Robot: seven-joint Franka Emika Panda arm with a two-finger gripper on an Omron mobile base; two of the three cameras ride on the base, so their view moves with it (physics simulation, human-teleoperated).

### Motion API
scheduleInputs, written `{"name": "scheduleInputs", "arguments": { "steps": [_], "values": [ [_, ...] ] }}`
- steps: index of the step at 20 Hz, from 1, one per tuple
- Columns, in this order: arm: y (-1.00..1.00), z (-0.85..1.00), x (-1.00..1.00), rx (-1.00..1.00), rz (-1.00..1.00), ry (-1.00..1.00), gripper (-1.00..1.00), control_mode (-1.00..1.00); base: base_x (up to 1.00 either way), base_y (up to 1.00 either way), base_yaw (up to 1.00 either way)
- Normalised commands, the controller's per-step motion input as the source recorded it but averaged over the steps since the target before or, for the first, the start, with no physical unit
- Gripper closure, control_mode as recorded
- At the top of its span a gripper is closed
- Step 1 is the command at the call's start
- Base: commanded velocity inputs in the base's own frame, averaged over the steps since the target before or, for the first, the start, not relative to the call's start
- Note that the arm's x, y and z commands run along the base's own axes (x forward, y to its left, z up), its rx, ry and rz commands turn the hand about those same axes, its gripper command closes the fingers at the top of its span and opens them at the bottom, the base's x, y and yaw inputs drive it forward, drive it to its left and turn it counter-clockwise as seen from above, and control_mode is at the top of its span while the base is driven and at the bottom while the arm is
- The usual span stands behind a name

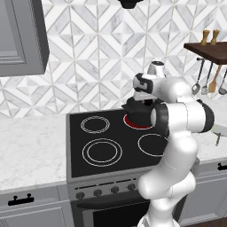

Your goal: Put the avocado and lemon wedge in the pot. Retrieve the spatula and lightly stir the vegetables in the pot.

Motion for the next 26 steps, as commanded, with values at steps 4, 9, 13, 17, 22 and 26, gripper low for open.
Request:
{"name": "scheduleInputs", "arguments": {
  "steps": [4,9,13,17,22,26],
  "values": [
    [-0.03,-0.09,0.59,0.0,0.07,-0.02,1.0,-1.0,0.0,0.0,0.0],
    [-0.06,-0.27,0.23,-0.05,0.0,0.0,1.0,-1.0,0.0,0.0,0.0],
    [0.04,-0.58,0.11,-0.09,0.02,0.0,1.0,-1.0,0.0,0.0,0.0],
    [0.0,-0.44,0.1,-0.02,0.03,0.0,1.0,-1.0,0.0,0.0,0.0],
    [0.0,-0.24,0.25,0.0,0.04,0.0,1.0,-1.0,0.0,0.0,0.0],
    [0.0,-0.06,0.19,0.0,0.05,0.0,1.0,-1.0,0.0,0.0,0.0]
  ]
}}
